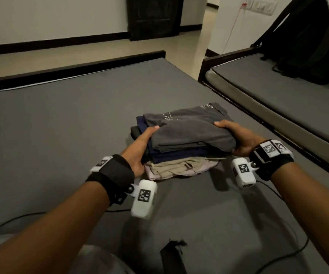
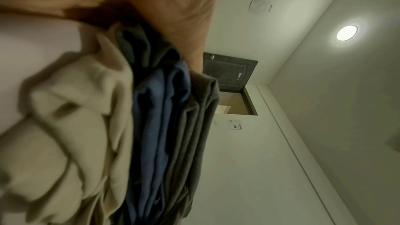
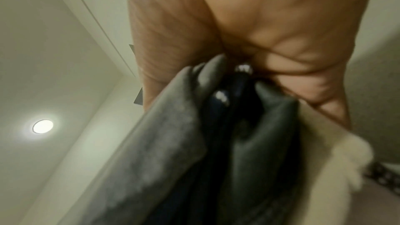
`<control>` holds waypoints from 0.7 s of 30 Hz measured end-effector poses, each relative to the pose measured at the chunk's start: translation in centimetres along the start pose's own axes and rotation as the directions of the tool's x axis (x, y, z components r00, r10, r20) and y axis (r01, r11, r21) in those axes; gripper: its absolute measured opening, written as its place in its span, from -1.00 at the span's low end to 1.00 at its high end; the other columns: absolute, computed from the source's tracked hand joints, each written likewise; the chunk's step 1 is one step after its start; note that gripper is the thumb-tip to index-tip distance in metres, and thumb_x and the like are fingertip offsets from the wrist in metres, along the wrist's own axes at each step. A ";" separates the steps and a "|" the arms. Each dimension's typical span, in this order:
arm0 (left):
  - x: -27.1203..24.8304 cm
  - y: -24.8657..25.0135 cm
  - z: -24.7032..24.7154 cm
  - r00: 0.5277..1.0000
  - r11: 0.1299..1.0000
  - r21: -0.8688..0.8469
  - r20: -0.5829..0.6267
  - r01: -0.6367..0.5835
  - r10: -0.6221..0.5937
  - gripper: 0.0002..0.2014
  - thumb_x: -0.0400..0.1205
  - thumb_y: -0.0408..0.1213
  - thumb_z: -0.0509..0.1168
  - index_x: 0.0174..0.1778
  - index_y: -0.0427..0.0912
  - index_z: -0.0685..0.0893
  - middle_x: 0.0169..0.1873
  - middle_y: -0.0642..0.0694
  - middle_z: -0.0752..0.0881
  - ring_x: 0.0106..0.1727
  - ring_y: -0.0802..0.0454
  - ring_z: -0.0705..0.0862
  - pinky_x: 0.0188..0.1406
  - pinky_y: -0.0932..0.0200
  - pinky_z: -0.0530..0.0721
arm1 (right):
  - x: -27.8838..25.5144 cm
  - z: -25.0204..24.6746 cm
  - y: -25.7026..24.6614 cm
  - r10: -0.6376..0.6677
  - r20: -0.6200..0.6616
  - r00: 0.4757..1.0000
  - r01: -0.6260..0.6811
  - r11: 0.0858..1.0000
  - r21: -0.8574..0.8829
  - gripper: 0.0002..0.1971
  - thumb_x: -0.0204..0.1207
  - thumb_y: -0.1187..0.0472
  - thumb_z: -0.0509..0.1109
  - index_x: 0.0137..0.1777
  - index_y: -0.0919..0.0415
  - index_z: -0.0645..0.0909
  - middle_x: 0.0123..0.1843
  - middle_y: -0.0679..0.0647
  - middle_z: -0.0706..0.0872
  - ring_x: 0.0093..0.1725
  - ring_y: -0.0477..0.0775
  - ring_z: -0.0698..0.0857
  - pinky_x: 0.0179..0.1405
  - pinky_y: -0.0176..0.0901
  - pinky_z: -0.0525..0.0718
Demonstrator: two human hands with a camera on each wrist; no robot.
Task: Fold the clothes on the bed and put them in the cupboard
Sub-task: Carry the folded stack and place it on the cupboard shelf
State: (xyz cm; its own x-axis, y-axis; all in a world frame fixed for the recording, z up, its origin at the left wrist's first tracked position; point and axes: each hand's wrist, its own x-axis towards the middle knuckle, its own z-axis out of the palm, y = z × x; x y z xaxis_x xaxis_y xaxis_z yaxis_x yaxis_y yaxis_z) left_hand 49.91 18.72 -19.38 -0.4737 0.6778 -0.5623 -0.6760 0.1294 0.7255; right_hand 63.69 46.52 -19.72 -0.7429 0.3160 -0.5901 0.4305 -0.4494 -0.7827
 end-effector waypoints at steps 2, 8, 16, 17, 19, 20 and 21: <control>-1.6 1.3 -2.0 0.998 0.999 0.039 -0.058 -0.022 0.024 -0.57 0.58 0.16 0.40 0.13 -0.12 0.79 -0.05 -0.24 0.85 -0.19 -0.14 0.86 -0.23 0.02 0.83 | 0.5 2.6 0.4 -0.011 0.063 0.998 0.009 0.999 0.036 -0.52 0.59 -0.04 0.37 0.42 0.20 0.62 0.24 0.25 0.79 0.05 0.18 0.82 0.18 0.04 0.76; -7.1 4.4 -9.2 0.980 0.989 0.090 -0.151 -0.116 0.128 -0.49 0.58 0.20 0.35 0.25 -0.11 0.74 0.10 -0.27 0.81 0.14 -0.23 0.79 0.16 -0.08 0.75 | 2.4 12.3 -0.2 -0.047 0.224 0.973 0.052 0.999 -0.017 -0.46 0.56 -0.08 0.41 0.47 0.17 0.59 0.32 0.25 0.76 0.12 0.18 0.79 0.27 0.09 0.65; -17.2 7.5 -17.5 0.900 0.958 0.094 -0.328 -0.271 0.287 -0.48 0.59 0.20 0.34 0.29 -0.11 0.72 0.13 -0.24 0.81 0.14 -0.17 0.81 0.10 -0.04 0.77 | 4.3 27.0 -1.8 -0.054 0.490 0.870 0.099 0.993 -0.066 -0.40 0.61 -0.07 0.43 0.58 0.18 0.50 0.45 0.27 0.67 0.27 0.21 0.73 0.36 0.10 0.63; -18.9 7.6 -18.6 0.880 0.954 0.088 -0.368 -0.288 0.299 -0.48 0.59 0.20 0.35 0.29 -0.12 0.73 0.12 -0.24 0.81 0.14 -0.17 0.80 0.14 -0.05 0.76 | 4.5 29.2 -1.8 -0.042 0.527 0.849 0.100 0.992 -0.082 -0.40 0.61 -0.07 0.42 0.58 0.18 0.50 0.45 0.26 0.67 0.30 0.21 0.72 0.39 0.11 0.61; -22.3 7.4 -20.7 0.837 0.941 0.071 -0.440 -0.330 0.326 -0.48 0.60 0.19 0.35 0.31 -0.13 0.72 0.15 -0.24 0.80 0.20 -0.18 0.78 0.24 -0.09 0.71 | 4.4 33.7 -1.5 -0.013 0.601 0.799 0.107 0.987 -0.121 -0.42 0.63 -0.07 0.40 0.58 0.17 0.50 0.45 0.25 0.67 0.34 0.20 0.70 0.44 0.09 0.59; -24.2 7.1 -21.6 0.813 0.934 0.063 -0.475 -0.350 0.337 -0.49 0.60 0.18 0.34 0.30 -0.13 0.72 0.16 -0.24 0.80 0.20 -0.18 0.78 0.22 -0.08 0.73 | 4.3 36.1 -1.3 0.000 0.641 0.767 0.119 0.983 -0.143 -0.44 0.64 -0.07 0.38 0.57 0.17 0.51 0.45 0.24 0.68 0.34 0.18 0.71 0.44 0.07 0.59; -25.7 7.0 -22.2 0.798 0.930 0.048 -0.500 -0.363 0.337 -0.49 0.61 0.18 0.34 0.29 -0.14 0.72 0.16 -0.25 0.80 0.18 -0.17 0.79 0.16 -0.06 0.77 | 4.0 38.1 -1.1 0.004 0.675 0.738 0.138 0.978 -0.156 -0.46 0.65 -0.07 0.36 0.56 0.17 0.52 0.44 0.23 0.69 0.31 0.17 0.73 0.41 0.05 0.62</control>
State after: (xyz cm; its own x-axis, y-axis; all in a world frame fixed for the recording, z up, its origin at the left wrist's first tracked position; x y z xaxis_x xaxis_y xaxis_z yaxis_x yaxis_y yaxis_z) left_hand 44.86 -13.83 -8.65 -0.8881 0.2221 -0.4024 -0.4298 -0.0911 0.8983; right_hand 40.70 16.48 -13.65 -0.8924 -0.3324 -0.3051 0.3989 -0.2655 -0.8777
